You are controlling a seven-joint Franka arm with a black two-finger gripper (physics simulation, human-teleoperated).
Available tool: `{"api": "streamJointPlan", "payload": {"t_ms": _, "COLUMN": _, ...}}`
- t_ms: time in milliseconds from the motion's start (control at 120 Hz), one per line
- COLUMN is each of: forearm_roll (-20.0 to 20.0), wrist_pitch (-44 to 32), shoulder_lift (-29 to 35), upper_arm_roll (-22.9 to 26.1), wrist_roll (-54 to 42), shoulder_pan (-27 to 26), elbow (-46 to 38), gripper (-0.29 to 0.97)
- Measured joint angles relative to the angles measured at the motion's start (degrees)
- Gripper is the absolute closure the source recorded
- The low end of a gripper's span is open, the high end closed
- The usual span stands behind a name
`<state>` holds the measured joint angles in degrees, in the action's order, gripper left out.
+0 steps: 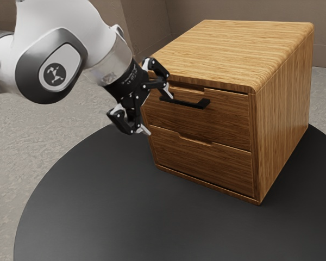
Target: Pull the drawer handle with one arm to open the drawer
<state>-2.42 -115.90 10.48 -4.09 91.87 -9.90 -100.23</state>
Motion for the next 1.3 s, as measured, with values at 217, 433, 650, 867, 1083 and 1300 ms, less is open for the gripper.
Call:
{"api": "streamJointPlan", "payload": {"t_ms": 217, "forearm_roll": 0.3, "wrist_pitch": -0.6, "shoulder_lift": -0.9, "upper_arm_roll": 0.0, "wrist_roll": 1.5, "shoulder_pan": 0.4, "elbow": 0.5, "gripper": 0.0}}
{"api": "streamJointPlan", "payload": {"t_ms": 433, "forearm_roll": 0.2, "wrist_pitch": -0.8, "shoulder_lift": -2.9, "upper_arm_roll": 0.0, "wrist_roll": 2.5, "shoulder_pan": 0.2, "elbow": 1.9, "gripper": 0.0}}
{"api": "streamJointPlan", "payload": {"t_ms": 650, "forearm_roll": 0.4, "wrist_pitch": -2.3, "shoulder_lift": -2.9, "upper_arm_roll": 0.0, "wrist_roll": 3.1, "shoulder_pan": 0.2, "elbow": 2.1, "gripper": 0.0}}
{"api": "streamJointPlan", "payload": {"t_ms": 867, "forearm_roll": 0.4, "wrist_pitch": -4.7, "shoulder_lift": -4.3, "upper_arm_roll": -0.1, "wrist_roll": 3.6, "shoulder_pan": 0.3, "elbow": 1.6, "gripper": 0.0}}
{"api": "streamJointPlan", "payload": {"t_ms": 1083, "forearm_roll": 0.4, "wrist_pitch": -6.0, "shoulder_lift": -5.0, "upper_arm_roll": -0.1, "wrist_roll": 3.9, "shoulder_pan": 0.3, "elbow": 1.6, "gripper": 0.0}}
{"api": "streamJointPlan", "payload": {"t_ms": 1300, "forearm_roll": 0.4, "wrist_pitch": -6.4, "shoulder_lift": -6.4, "upper_arm_roll": -0.1, "wrist_roll": 4.1, "shoulder_pan": 0.0, "elbow": 1.8, "gripper": 0.0}}
